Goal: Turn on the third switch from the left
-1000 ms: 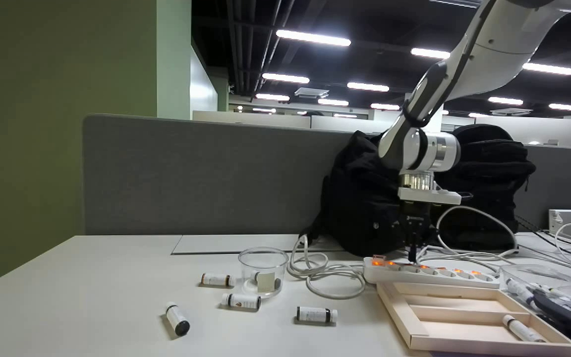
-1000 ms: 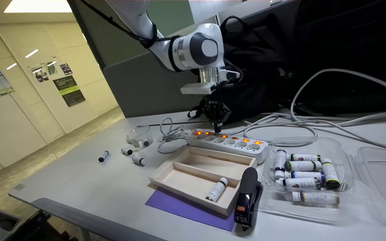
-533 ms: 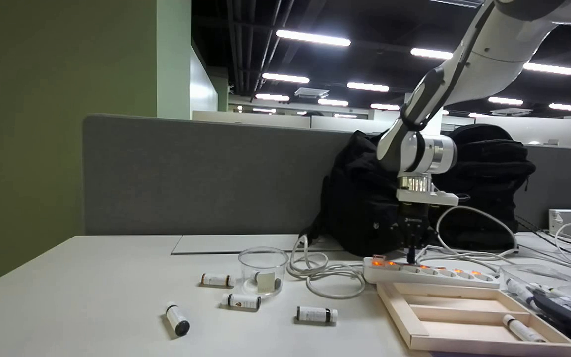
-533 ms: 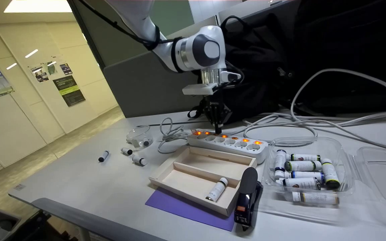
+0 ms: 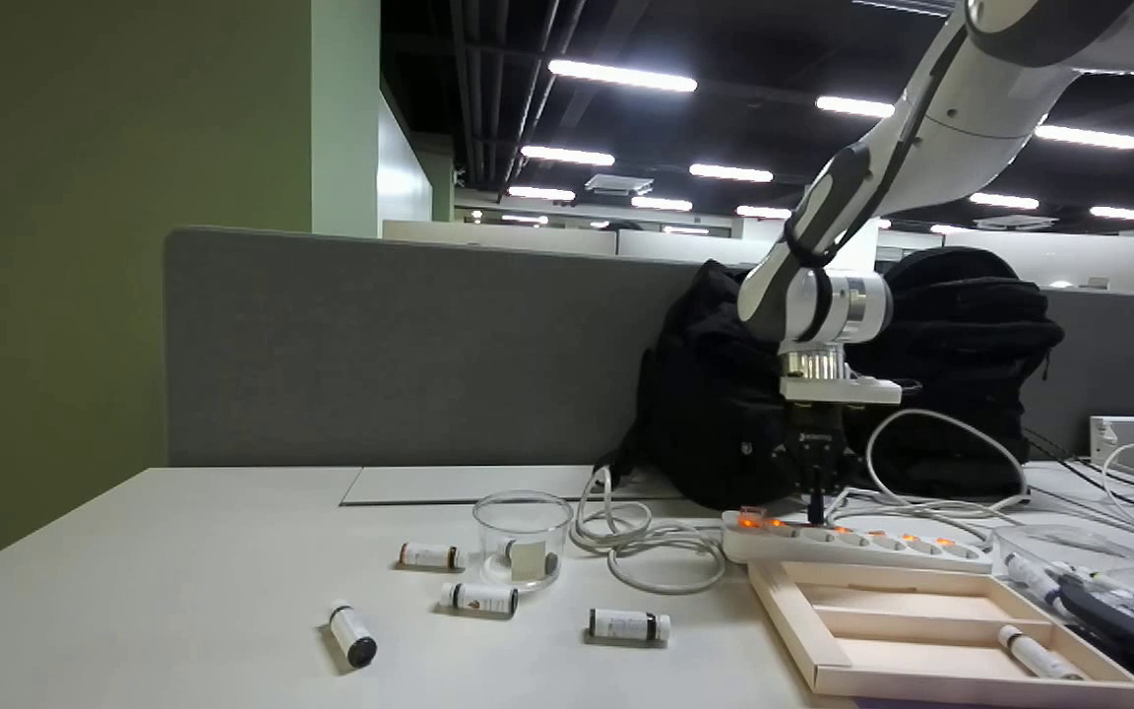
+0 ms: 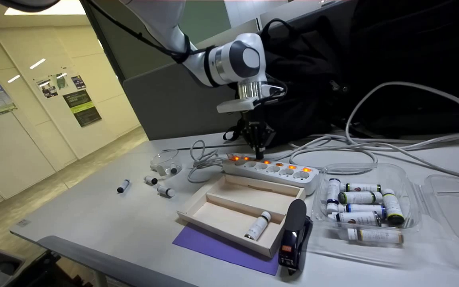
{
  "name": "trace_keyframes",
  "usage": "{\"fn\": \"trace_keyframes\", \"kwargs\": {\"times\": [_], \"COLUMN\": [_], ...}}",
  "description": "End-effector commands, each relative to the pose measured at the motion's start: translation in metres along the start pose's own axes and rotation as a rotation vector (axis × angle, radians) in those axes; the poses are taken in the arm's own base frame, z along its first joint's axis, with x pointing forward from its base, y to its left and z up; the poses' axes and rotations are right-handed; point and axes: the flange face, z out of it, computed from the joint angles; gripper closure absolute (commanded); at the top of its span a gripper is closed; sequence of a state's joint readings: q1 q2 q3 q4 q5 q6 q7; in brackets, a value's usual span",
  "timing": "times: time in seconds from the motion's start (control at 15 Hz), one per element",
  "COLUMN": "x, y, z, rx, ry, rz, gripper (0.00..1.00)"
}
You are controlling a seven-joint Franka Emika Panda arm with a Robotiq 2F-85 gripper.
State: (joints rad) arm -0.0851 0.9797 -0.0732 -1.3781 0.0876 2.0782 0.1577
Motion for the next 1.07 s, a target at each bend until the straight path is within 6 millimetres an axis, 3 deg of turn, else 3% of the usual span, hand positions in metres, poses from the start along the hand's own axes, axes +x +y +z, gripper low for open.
{"fn": "trace_keyframes", "kwargs": {"times": [0.0, 0.33, 0.47, 0.87, 0.93, 1.0], "x": [0.007, 0.007, 0.007, -0.001, -0.004, -0.006], "y": [-0.01, -0.025, -0.031, -0.056, -0.061, -0.064], "z": [0.02, 0.022, 0.013, -0.058, -0.07, -0.081], "rx": [-0.118, -0.229, -0.23, -0.14, -0.122, -0.108], "ry": [-0.025, -0.004, 0.014, 0.106, 0.11, 0.115], "rz": [-0.005, -0.052, -0.063, -0.105, -0.111, -0.116], "gripper": [1.0, 1.0, 1.0, 1.0, 0.74, 0.73]}}
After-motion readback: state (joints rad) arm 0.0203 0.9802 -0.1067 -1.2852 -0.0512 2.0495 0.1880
